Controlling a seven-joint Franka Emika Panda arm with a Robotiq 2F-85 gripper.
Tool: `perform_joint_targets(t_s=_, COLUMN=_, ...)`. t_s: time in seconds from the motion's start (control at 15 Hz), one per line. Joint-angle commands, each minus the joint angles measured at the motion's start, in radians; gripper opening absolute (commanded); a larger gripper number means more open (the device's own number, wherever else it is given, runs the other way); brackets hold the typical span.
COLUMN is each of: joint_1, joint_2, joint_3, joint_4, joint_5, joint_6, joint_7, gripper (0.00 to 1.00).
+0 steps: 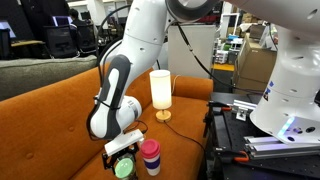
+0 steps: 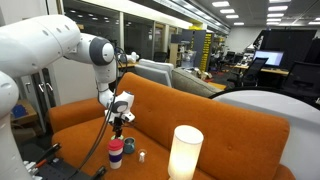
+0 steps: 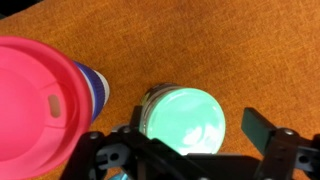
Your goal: Take the green lid from the couch and put it on the clear bottle
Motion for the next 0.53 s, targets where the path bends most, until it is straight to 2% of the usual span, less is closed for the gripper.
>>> perform_joint_targets(t_s=0.0, joint_1=-0.030, joint_2=-0.057, joint_3=0.021, joint_4=-0.079, joint_5=0.025, joint_6=0.012, joint_7=-0.051, gripper=1.00)
perform_joint_targets(t_s=0.07, joint_1=-0.046, joint_2=-0.075, joint_3=0.035, joint_4=-0.104, joint_5=0.035, joint_6=0.016, joint_7=-0.065, gripper=1.00)
perform_joint_targets(t_s=0.13, joint_1=-0.002, joint_2=-0.021, joint_3=-0.004, joint_4=-0.032, joint_5=0.014, joint_6=-0.002, joint_7=-0.022, gripper=1.00)
perform_joint_targets(t_s=0.47, joint_1=-0.014, joint_2=-0.046, joint_3=0.007, joint_4=-0.065, joint_5=0.023, joint_6=-0.001, joint_7=-0.036, gripper=1.00)
